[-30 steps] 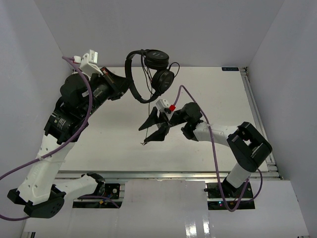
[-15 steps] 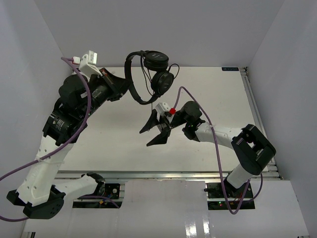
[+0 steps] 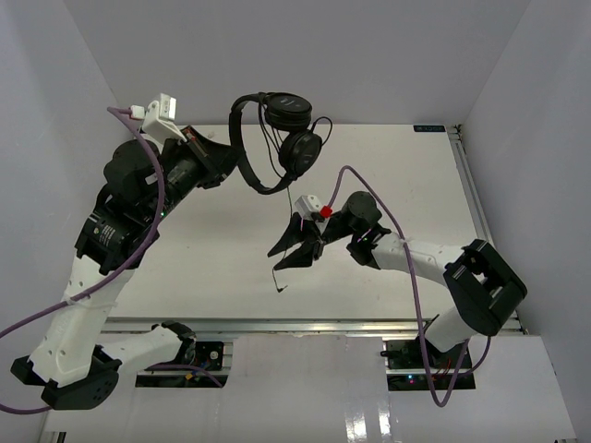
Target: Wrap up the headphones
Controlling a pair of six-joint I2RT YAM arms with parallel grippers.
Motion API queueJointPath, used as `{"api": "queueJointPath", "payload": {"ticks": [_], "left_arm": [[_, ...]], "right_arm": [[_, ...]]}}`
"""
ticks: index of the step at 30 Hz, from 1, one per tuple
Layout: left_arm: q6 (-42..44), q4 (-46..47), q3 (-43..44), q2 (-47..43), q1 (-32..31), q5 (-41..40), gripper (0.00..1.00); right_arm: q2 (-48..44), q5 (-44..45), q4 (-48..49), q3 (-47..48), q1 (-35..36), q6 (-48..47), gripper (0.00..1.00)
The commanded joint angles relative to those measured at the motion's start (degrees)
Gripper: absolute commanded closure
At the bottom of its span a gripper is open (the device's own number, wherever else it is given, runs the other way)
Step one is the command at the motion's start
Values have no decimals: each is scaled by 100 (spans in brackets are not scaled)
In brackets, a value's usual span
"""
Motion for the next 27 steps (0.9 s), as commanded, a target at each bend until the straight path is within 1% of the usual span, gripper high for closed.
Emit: {"api": "queueJointPath", "payload": {"ticks": [1,5,7,8,12,14,16,17,20,23,24,25,27], "left_arm": [[-44,123,239,-256,-7,-239,100],[-42,113,185,-334,-7,-375,100],[-80,116,101,-365,-7,-460,100],[-95,138,71,-372,-7,-489,100],[-131,233,-150,-416,-7,-570,100],[-140,280,-318,-425,-7,-723,100],[-160,330,-463,-425,-7,-912,100],[-176,351,-526,-421,-7,-1038,100],[-200,420,-678,-354,-7,-1461,100],[-108,449,-770,-216,-7,-1942,100],[-80,498,-868,-181,-7,-2186,100],[-32,633,-938,-173,-7,-2370,100],[105,765,-1148,-98,-7,-2547,100]], "right_arm": [[-409,258,-701,-200,-45,-704,57],[-641,309,-1341,-243,-80,-1158,63],[-830,256,-1522,-255,-73,-1235,69],[-882,241,-1618,-233,-73,-1257,75],[-1114,222,-2119,-153,-86,-1478,87],[-1275,363,-2564,-118,-161,-1772,91],[-1489,471,-3236,-123,-236,-2060,92],[-1575,642,-3639,-67,-267,-2406,92],[-1775,1301,-5201,270,-274,-3591,92],[-1986,2140,-6755,540,-235,-4553,92],[-2036,2256,-6994,618,-214,-4884,92],[-2051,2422,-7452,714,-140,-5184,92],[-2110,2823,-7984,805,-15,-5527,92]]}}
